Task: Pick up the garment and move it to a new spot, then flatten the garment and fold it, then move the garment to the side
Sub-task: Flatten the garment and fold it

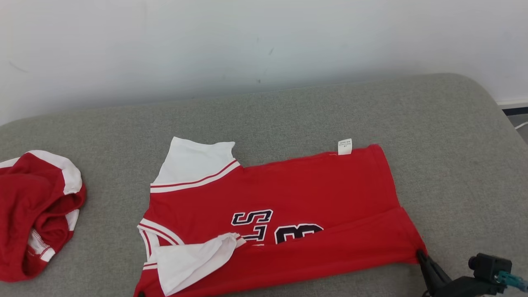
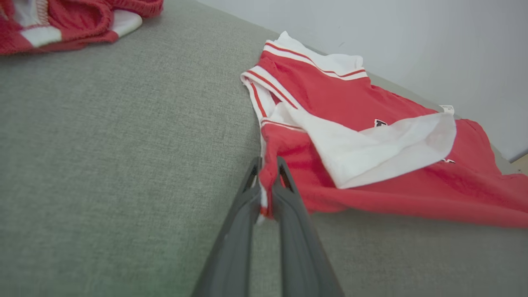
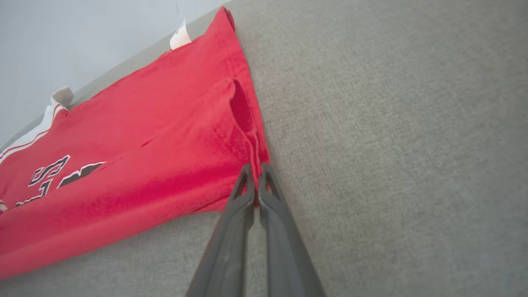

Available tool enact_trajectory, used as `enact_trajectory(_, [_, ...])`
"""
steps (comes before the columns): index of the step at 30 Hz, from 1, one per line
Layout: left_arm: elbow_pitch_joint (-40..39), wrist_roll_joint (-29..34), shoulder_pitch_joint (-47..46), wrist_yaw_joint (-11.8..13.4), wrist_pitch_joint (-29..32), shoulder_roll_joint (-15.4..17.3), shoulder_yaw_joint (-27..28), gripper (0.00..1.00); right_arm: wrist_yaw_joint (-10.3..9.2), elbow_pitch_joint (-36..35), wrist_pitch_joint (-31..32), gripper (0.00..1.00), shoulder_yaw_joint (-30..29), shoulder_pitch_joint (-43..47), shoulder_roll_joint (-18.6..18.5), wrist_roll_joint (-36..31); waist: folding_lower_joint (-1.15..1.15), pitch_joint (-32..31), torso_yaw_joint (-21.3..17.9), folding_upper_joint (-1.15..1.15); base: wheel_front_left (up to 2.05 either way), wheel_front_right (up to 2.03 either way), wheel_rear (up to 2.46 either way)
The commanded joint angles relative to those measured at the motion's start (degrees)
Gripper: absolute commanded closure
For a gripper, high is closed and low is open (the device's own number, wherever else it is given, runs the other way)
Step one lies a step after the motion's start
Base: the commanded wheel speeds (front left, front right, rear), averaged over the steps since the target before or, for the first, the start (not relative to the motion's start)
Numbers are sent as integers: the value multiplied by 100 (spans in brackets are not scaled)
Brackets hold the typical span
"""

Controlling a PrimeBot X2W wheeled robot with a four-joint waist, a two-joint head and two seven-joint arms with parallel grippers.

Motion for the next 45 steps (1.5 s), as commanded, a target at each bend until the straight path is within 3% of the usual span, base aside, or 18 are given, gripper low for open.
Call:
enact_trajectory(1, [11,-80,136,29,-19,22,8,100,-6,-70,116,100,-65,163,-49,-10,1,1,-15,0,0,0,0])
enact_trajectory(7, [103,-141,138,66,-19,13,-51,100,-6,-360,447,99,-425,441,113,-263,1,39,-54,0,0,0,0])
enact_trajectory(8, [122,-162,104,62,-19,12,-41,100,-6,-396,463,66,-491,457,158,-302,1,39,-54,0,0,0,0])
enact_trajectory(9, [135,-157,77,59,-19,13,-28,100,-6,-435,456,8,-545,461,185,-383,1,38,-50,0,0,0,0])
enact_trajectory(10, [107,-92,56,77,-19,13,-5,60,-6,-468,462,0,-602,477,209,-449,1,32,-42,0,0,0,0])
enact_trajectory(11, [69,-50,49,84,-19,13,19,0,-6,-494,476,0,-658,506,239,-500,1,24,-32,0,0,0,0])
enact_trajectory(27, [-752,415,174,259,-18,8,230,0,-6,-1355,108,0,-1170,594,604,-1329,1,-132,114,0,0,0,0])
enact_trajectory(38, [-1492,951,251,712,-19,7,271,0,-6,-1573,-417,0,-1210,546,762,-2165,1,-228,229,0,0,0,0])
enact_trajectory(45, [-1517,922,15,577,-19,6,391,0,-6,-1573,-478,0,-1257,575,897,-2425,1,-177,202,0,0,0,0])
